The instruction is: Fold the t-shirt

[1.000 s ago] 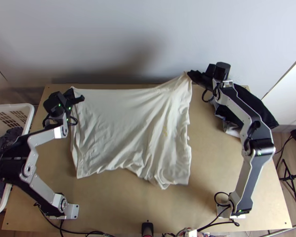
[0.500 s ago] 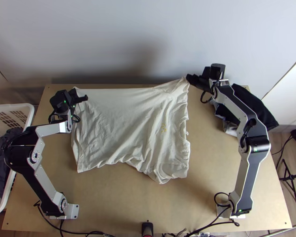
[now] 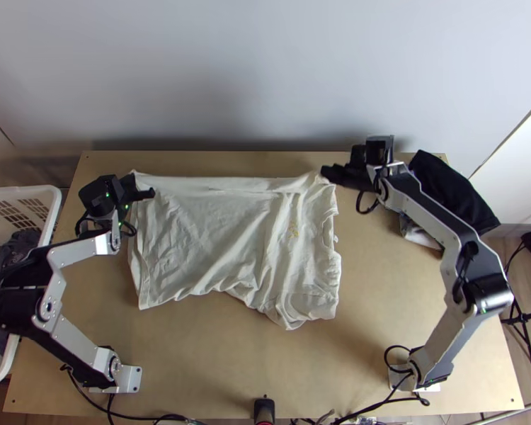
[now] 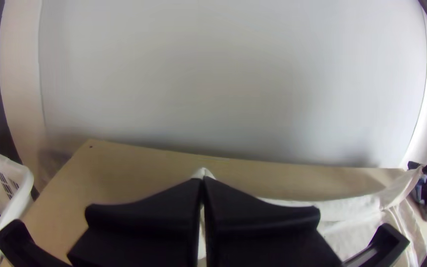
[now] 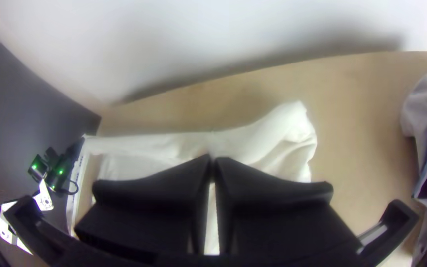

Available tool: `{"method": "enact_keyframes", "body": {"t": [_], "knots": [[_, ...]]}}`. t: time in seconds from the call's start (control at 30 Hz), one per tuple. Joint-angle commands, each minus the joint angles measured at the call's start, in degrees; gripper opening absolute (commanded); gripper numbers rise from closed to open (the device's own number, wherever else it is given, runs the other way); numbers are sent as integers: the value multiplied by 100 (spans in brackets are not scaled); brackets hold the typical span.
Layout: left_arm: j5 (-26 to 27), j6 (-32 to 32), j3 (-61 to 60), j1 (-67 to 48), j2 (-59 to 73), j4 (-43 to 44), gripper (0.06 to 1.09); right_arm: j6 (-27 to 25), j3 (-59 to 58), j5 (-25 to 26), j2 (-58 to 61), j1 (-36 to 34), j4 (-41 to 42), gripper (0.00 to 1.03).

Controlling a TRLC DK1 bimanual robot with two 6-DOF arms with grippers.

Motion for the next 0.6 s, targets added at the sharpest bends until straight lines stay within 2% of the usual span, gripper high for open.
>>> {"method": "enact_keyframes", "body": {"t": [0.0, 0.33, 0.57], "knots": [[194, 413, -279, 66, -572, -1156, 9, -93, -872, -21, -800, 310, -308, 3], [800, 747, -525, 584, -1108, -2175, 9, -339, -1479, -135, -1643, 319, -1046, 3], [1046, 897, -780, 821, -1407, -2211, 9, -453, -1918, -294, -2241, 495, -1468, 3]]}}
